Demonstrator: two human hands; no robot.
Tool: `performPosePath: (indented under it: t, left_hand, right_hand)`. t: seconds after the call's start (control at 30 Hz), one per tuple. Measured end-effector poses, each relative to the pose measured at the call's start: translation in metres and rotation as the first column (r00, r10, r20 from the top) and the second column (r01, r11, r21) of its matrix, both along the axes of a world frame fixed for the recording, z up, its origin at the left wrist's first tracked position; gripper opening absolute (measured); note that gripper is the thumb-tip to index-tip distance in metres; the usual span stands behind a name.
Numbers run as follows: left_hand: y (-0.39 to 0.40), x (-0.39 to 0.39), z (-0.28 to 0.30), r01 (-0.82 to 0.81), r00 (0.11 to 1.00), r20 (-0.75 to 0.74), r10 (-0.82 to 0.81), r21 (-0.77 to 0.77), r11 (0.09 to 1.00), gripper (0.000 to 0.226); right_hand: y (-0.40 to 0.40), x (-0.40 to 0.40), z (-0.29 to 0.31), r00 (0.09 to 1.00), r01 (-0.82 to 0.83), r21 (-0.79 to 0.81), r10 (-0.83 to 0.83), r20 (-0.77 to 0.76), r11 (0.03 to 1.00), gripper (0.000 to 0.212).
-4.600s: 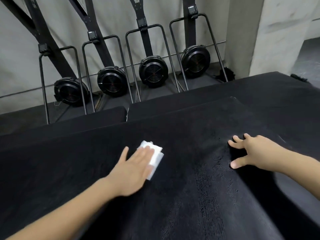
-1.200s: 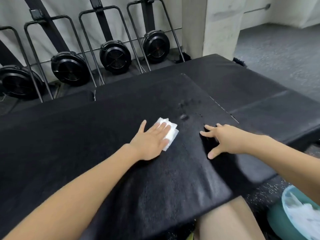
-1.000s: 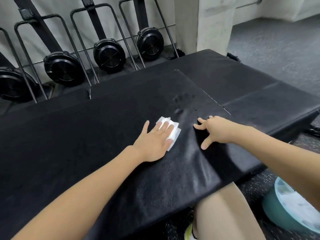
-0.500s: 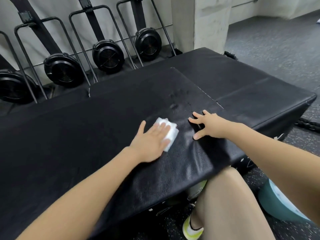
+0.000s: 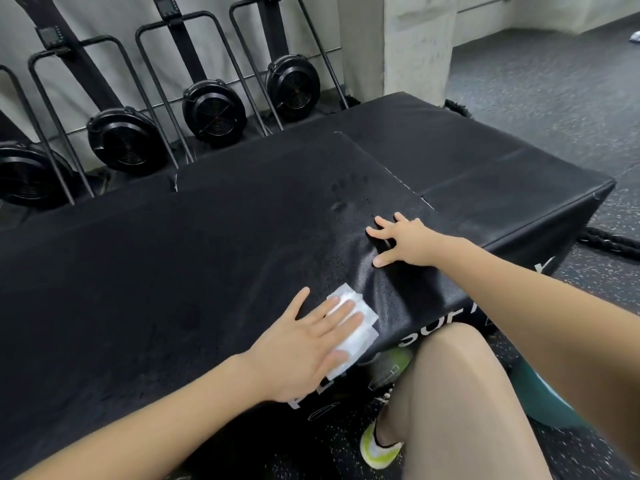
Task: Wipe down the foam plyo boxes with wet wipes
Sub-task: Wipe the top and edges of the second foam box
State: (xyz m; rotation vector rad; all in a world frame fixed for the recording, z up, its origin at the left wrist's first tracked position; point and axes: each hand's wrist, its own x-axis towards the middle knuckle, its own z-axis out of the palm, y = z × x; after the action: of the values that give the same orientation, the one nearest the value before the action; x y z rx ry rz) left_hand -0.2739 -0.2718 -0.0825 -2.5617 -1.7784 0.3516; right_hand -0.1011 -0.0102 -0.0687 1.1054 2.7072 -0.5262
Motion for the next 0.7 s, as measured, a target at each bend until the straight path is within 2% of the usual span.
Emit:
performPosePath:
  t: [0.13, 0.2, 0.33, 0.43, 0.57, 0.7]
  left_hand:
    - [0.039, 0.002, 0.006, -0.289, 0.957, -0.012, 0.289, -0.046, 0.956, 0.062]
    - [0.047, 0.008, 0.001, -0.357, 0.934, 0.021, 0.358, -0.043, 0.933, 0.061]
    - [0.001, 0.026, -0.005, -0.273, 0.958, 0.09, 0.273, -0.003, 0.962, 0.06]
    - [-0.051, 0.017, -0.013, -0.149, 0.989, 0.017, 0.148, 0.086, 0.985, 0.061]
    - [-0.097, -0.007, -0.023, -0.211, 0.974, -0.04, 0.223, 0.207, 0.955, 0.06]
    - [-0.088, 0.002, -0.028, -0.221, 0.964, -0.094, 0.248, 0.233, 0.947, 0.06]
  right_hand:
    - [-0.004, -0.001, 0.001, 0.999, 0.039, 0.053, -0.041, 0.035, 0.998, 0.081]
    - [-0.006, -0.002, 0.001, 0.994, 0.063, 0.08, -0.069, 0.079, 0.995, 0.082]
    - [-0.011, 0.001, -0.003, 0.993, 0.113, 0.056, -0.115, 0.03, 0.992, 0.082]
    - [-0.015, 0.005, -0.003, 0.996, 0.082, 0.078, -0.083, 0.014, 0.994, 0.077]
    - [-0.013, 0.003, -0.004, 0.997, 0.073, 0.071, -0.074, 0.012, 0.995, 0.077]
    - [-0.011, 0.002, -0.006, 0.998, 0.051, 0.088, -0.053, 0.018, 0.995, 0.077]
